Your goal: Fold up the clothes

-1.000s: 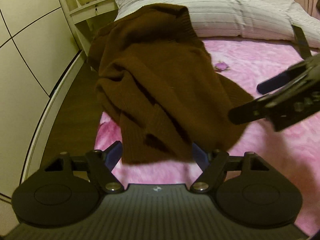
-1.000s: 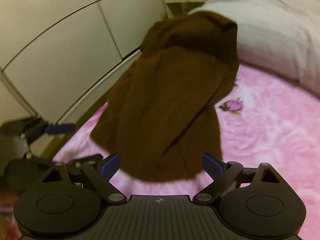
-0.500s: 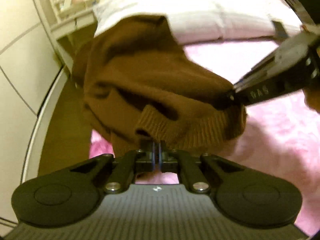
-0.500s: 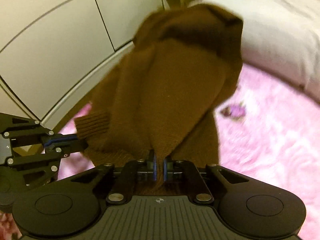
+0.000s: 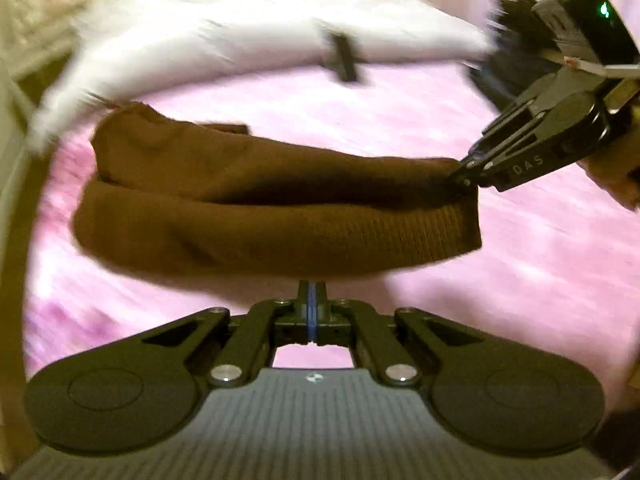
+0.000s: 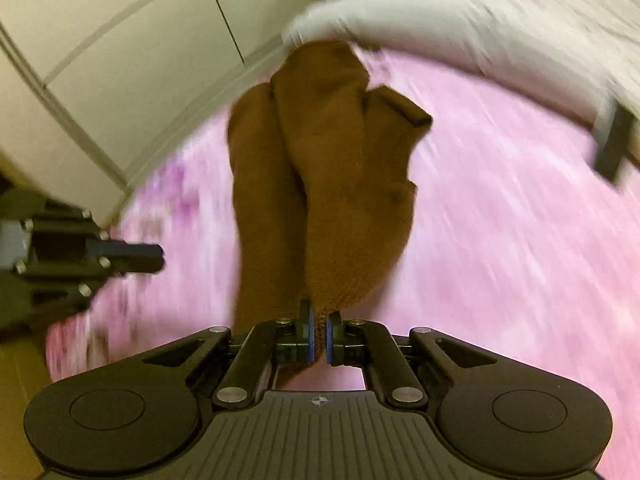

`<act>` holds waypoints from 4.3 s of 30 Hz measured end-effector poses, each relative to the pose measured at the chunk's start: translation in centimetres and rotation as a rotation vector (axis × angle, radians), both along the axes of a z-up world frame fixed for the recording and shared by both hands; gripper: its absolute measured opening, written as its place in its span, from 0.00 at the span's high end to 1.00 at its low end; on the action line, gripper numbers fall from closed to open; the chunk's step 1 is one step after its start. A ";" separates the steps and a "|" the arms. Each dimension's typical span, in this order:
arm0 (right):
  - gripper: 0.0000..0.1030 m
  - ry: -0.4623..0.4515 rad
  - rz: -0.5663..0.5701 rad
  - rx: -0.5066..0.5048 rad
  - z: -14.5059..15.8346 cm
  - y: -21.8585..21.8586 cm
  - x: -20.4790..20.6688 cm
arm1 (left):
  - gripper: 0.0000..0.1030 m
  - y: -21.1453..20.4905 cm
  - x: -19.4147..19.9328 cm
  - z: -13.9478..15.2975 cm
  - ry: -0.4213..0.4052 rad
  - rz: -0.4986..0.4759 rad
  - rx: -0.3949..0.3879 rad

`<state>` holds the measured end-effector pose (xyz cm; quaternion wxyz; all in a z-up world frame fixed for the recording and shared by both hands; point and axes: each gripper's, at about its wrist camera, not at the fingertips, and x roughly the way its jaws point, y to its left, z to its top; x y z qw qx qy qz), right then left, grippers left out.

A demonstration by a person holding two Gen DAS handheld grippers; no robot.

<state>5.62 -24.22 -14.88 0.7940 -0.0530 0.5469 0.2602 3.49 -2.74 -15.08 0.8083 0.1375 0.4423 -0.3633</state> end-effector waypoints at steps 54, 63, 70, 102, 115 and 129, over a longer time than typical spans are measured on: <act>0.99 -0.189 -0.655 -0.240 -1.6 -21.2 -7.3 | 0.94 -3.3 2.7 -4.6 0.083 0.135 0.011; 0.99 -0.100 -0.786 -0.219 -4.2 -28.4 -17.9 | 0.56 -15.4 -1.2 -4.0 0.011 -0.086 0.013; 0.99 -0.197 -0.865 -0.292 -2.0 -35.4 -23.5 | 0.51 -23.2 -4.1 -3.1 -0.038 -0.208 0.048; 0.17 0.144 -1.029 0.485 -4.1 -31.8 -21.6 | 0.99 -26.0 -15.3 -1.1 0.171 -0.815 -0.119; 0.93 0.204 -1.174 0.394 -2.4 -33.3 -30.9 | 0.91 -23.8 -15.0 -1.9 0.310 -0.799 -0.152; 0.94 0.239 -1.427 -0.144 -0.6 -44.5 -48.3 | 0.51 -31.2 -12.4 -8.4 0.258 -0.596 -0.026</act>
